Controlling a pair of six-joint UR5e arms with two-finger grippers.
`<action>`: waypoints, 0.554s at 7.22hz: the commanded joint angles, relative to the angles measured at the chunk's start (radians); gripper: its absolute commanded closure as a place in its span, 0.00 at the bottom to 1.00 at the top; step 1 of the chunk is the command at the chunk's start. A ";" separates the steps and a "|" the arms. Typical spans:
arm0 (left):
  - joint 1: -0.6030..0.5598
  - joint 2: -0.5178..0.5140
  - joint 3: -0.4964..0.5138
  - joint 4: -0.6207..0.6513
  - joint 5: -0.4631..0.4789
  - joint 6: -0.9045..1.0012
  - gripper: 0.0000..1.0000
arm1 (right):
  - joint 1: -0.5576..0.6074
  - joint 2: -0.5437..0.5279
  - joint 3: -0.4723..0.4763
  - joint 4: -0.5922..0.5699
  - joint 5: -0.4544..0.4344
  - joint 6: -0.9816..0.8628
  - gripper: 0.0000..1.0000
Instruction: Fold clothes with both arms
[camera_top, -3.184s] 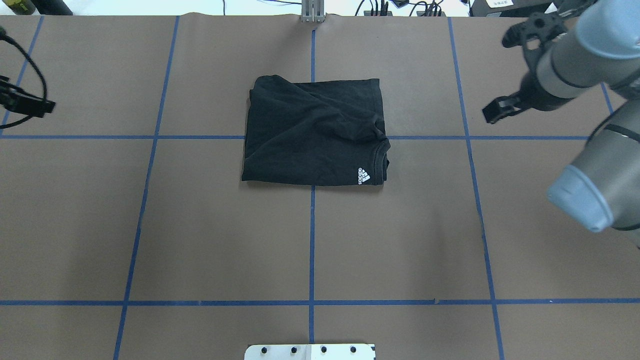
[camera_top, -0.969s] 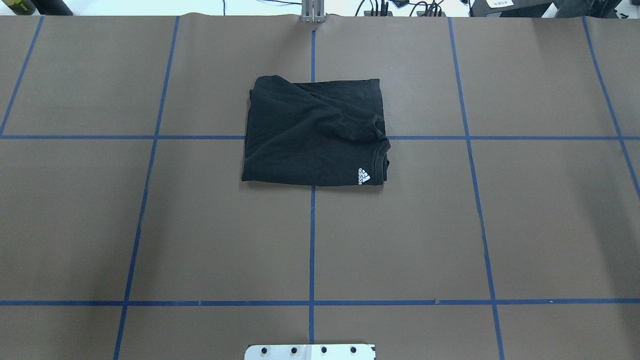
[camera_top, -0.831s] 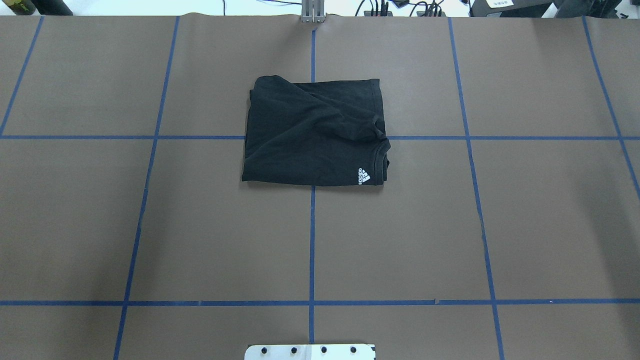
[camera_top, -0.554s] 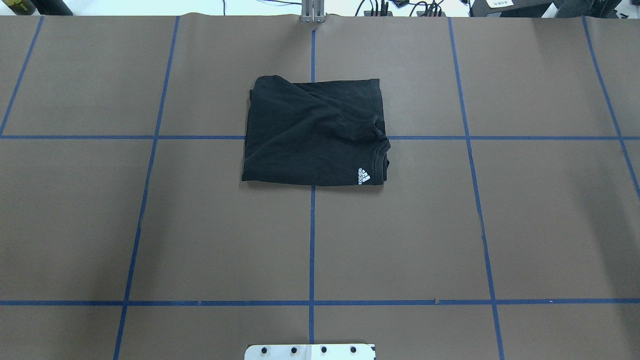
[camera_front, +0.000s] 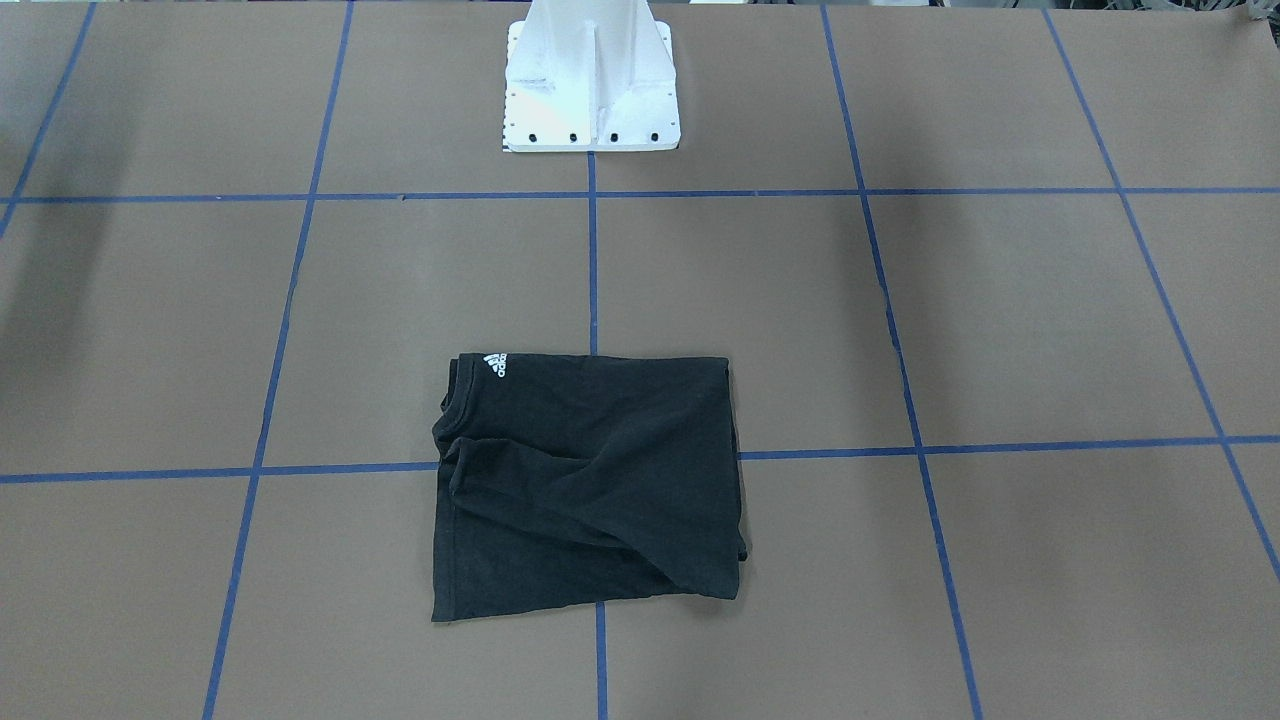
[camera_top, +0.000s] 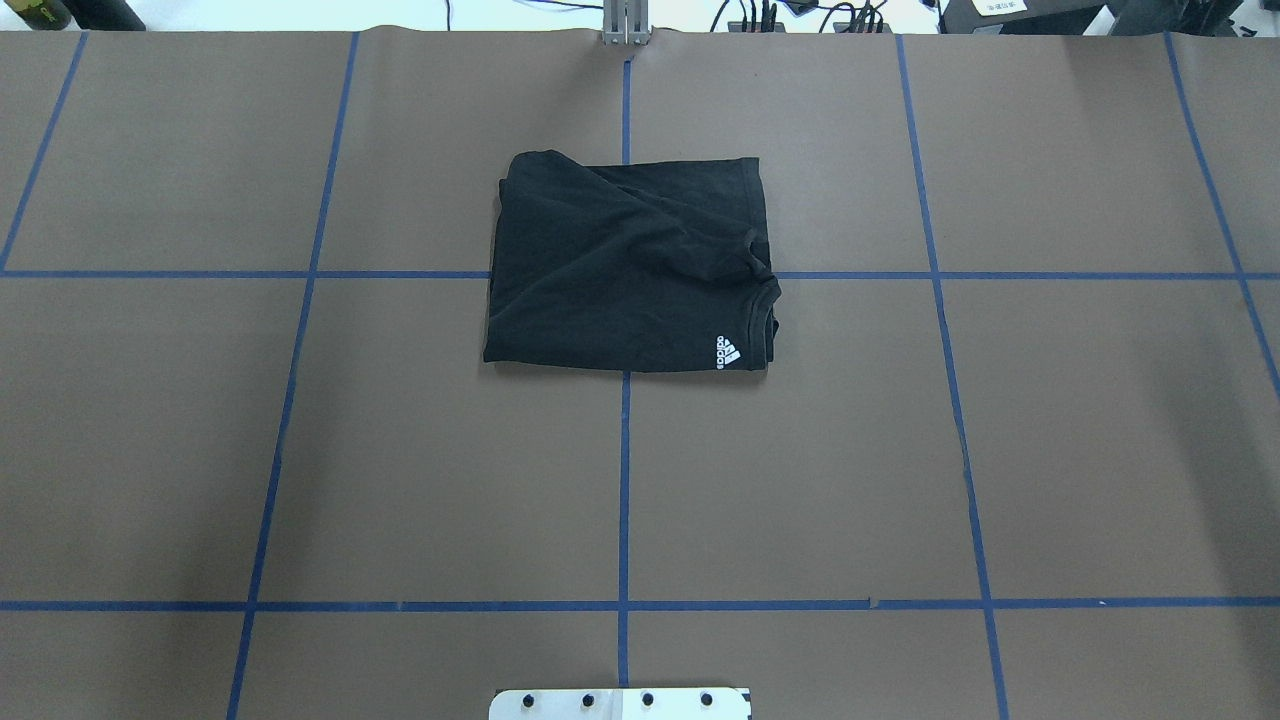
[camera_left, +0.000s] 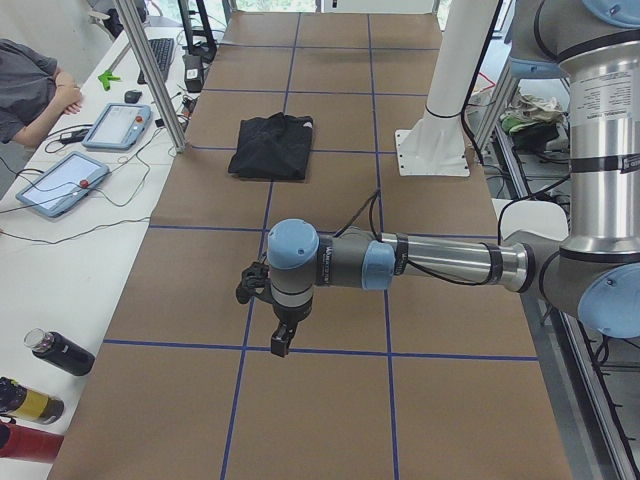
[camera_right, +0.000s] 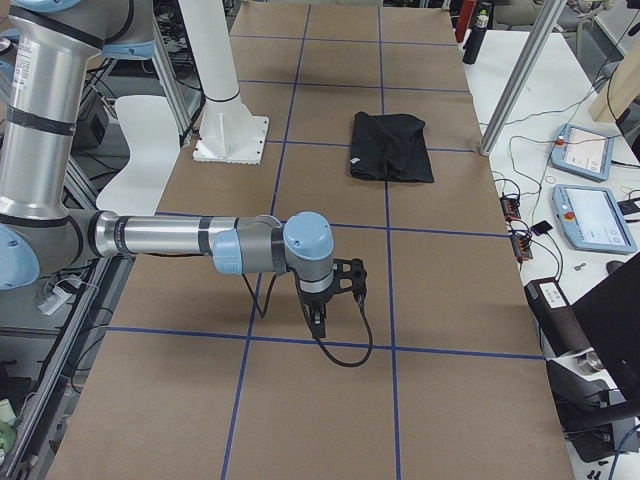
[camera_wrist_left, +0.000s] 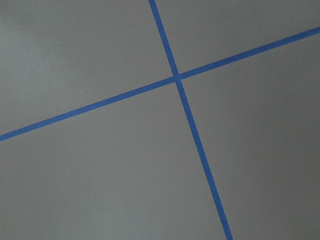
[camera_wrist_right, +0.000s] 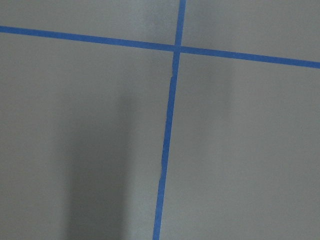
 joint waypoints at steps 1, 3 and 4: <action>0.000 0.005 0.005 -0.001 0.001 -0.002 0.00 | 0.000 -0.006 0.000 0.007 0.001 0.001 0.00; 0.000 0.016 0.005 -0.001 0.000 -0.002 0.00 | 0.000 -0.006 0.008 0.007 0.001 0.004 0.00; 0.000 0.019 0.007 0.000 0.001 -0.004 0.00 | 0.000 -0.006 0.008 0.007 0.002 0.006 0.00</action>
